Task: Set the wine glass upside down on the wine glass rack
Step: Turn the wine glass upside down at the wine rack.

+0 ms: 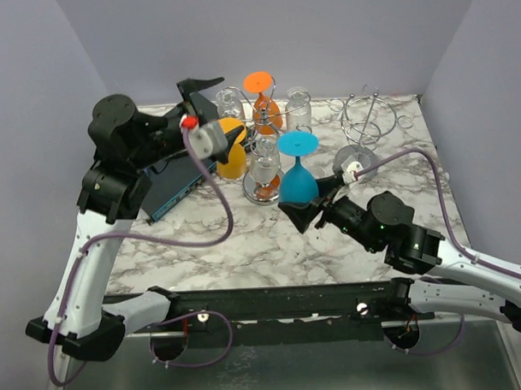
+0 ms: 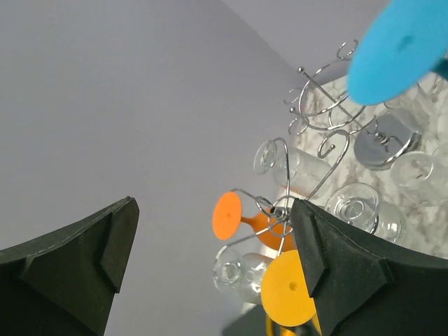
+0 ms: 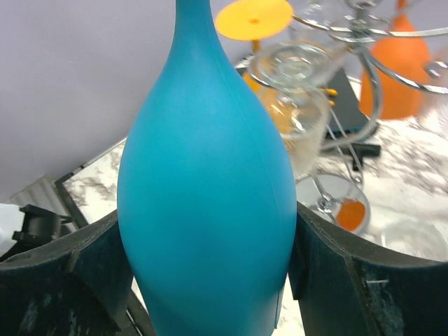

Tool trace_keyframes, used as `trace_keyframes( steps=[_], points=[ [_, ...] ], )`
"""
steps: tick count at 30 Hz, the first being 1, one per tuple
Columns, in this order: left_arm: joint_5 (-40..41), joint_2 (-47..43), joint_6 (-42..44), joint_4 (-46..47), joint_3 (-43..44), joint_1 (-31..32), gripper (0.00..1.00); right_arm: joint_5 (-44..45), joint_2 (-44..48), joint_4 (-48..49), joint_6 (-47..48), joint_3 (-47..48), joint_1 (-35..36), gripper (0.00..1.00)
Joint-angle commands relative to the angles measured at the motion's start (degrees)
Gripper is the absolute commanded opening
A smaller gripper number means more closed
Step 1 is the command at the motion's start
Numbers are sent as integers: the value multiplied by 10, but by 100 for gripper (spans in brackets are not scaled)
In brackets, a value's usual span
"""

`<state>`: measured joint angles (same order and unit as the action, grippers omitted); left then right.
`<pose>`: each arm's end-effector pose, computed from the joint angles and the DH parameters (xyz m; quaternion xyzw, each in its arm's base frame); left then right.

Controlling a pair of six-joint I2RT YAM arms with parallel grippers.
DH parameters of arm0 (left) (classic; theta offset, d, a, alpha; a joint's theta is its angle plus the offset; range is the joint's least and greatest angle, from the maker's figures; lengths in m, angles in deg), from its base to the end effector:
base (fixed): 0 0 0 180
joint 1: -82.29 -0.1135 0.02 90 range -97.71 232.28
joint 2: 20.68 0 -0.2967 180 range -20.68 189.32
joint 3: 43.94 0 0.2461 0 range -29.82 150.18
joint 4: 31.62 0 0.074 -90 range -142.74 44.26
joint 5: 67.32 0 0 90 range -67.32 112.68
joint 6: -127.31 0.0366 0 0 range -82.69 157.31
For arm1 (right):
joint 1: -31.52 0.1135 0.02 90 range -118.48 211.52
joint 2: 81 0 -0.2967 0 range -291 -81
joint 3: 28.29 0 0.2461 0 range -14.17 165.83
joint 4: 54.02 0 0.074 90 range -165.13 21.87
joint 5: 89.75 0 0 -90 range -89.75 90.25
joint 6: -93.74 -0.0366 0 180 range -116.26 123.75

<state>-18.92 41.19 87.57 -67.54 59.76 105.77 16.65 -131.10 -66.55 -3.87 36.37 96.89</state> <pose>0.1410 -0.0878 0.5497 0.5866 0.3426 -0.0706 0.7304 0.0831 0.1565 0.4069 -0.2421 0.6514 0.3439 0.6315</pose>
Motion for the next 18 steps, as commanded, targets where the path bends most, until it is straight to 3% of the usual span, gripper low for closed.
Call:
trace_keyframes(
  steps=[1, 10, 18],
  points=[
    [136, 93, -221, -92, 111, 2, 99, 93, 48, -12, -23, -53, 1, 74],
    [143, 191, -323, -153, 189, 3, 95, 165, 50, 46, -35, -124, 1, 75],
    [114, 216, -310, -154, 176, 33, 77, 120, 6, 70, -29, -93, -94, 74]
  ],
)
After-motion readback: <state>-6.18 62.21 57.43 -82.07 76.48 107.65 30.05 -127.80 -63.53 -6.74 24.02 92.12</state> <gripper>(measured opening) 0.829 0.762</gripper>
